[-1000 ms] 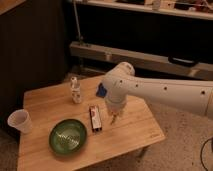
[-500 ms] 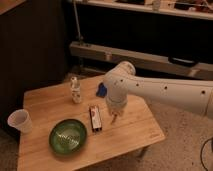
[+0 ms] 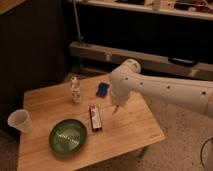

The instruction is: Place the pepper on the white sponge

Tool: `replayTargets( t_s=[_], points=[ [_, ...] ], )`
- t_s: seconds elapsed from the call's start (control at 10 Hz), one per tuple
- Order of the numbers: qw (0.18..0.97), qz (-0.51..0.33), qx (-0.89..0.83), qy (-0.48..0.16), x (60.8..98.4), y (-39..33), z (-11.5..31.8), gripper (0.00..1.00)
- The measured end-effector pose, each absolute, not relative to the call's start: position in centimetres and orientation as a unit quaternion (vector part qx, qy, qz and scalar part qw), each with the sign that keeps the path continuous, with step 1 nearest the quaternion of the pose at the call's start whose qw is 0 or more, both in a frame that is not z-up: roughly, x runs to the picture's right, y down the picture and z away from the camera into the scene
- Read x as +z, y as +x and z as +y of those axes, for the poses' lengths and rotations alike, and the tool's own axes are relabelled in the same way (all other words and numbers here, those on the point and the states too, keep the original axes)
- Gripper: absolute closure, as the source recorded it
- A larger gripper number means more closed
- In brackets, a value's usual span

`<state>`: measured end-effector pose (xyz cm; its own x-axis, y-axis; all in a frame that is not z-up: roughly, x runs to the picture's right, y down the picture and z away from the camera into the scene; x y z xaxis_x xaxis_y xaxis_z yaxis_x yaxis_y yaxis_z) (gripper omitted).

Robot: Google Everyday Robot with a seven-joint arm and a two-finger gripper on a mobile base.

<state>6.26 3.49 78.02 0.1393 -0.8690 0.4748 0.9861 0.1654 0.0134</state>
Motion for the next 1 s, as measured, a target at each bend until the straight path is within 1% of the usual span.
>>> replayTargets(
  t_s=[0.2,0.4,0.7,1.0],
  points=[
    [0.736,-0.210,-0.625,-0.155,80.9,6.4,0.0,0.99],
    [0.728,-0.224,-0.628,-0.157,82.4,5.3,-1.6,0.99],
    [0.712,-0.268,-0.629,-0.160,84.9,2.0,-1.8,0.99],
    [0.700,-0.291,-0.634,-0.152,87.0,-0.8,-1.1,0.99]
  ],
)
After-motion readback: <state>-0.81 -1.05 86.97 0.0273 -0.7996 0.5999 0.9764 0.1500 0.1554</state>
